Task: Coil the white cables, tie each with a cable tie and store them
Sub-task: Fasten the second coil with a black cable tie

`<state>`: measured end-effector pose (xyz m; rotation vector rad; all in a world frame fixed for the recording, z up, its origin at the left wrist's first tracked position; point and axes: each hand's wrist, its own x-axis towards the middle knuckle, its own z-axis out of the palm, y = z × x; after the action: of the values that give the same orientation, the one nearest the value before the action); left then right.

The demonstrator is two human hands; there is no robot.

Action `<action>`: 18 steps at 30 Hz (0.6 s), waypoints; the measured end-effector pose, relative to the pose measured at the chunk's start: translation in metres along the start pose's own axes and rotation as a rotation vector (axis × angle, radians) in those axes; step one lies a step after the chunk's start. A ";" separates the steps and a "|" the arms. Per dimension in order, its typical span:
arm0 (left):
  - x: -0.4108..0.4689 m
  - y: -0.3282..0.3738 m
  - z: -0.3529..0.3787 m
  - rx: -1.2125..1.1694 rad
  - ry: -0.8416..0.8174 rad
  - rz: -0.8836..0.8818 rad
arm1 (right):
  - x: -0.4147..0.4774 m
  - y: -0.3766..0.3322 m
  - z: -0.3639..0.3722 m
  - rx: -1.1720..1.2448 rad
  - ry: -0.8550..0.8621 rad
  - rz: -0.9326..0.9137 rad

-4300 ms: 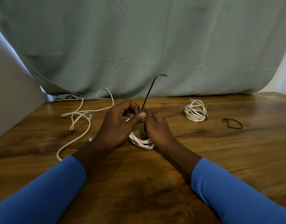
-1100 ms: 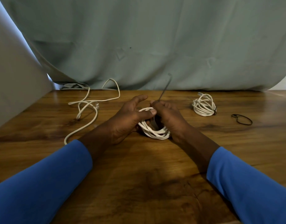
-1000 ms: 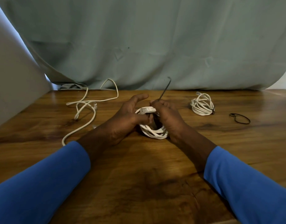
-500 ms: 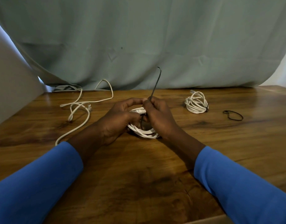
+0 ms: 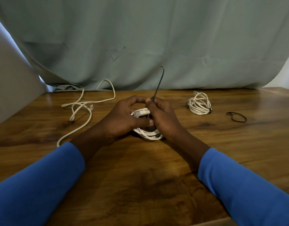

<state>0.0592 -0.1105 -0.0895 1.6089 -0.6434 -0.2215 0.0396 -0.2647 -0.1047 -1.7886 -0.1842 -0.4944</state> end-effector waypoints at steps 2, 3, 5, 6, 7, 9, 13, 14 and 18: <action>0.002 0.000 -0.004 -0.114 -0.030 -0.086 | 0.001 0.001 -0.001 -0.023 0.007 -0.017; 0.002 0.000 -0.005 -0.149 -0.061 -0.116 | 0.001 0.001 -0.002 -0.037 0.007 -0.022; 0.002 0.000 -0.005 -0.179 -0.108 -0.131 | -0.001 0.001 -0.003 -0.059 0.011 -0.041; 0.001 0.000 -0.005 -0.182 -0.114 -0.129 | -0.001 0.001 -0.004 -0.067 0.016 -0.056; 0.001 0.000 -0.004 -0.182 -0.112 -0.122 | -0.002 0.001 -0.004 -0.075 0.018 -0.071; 0.001 -0.001 -0.002 -0.165 -0.098 -0.090 | -0.002 0.000 -0.003 -0.078 0.017 -0.077; -0.001 -0.005 0.003 -0.019 -0.029 0.062 | -0.003 -0.002 -0.003 -0.049 0.019 -0.069; -0.001 -0.006 0.004 -0.004 -0.016 0.091 | -0.003 -0.002 -0.003 -0.052 0.026 -0.070; -0.002 -0.005 0.000 0.092 -0.034 0.156 | 0.001 0.003 -0.001 -0.064 0.038 -0.076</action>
<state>0.0591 -0.1095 -0.0949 1.6363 -0.8118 -0.1060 0.0420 -0.2668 -0.1069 -1.8378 -0.2127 -0.5942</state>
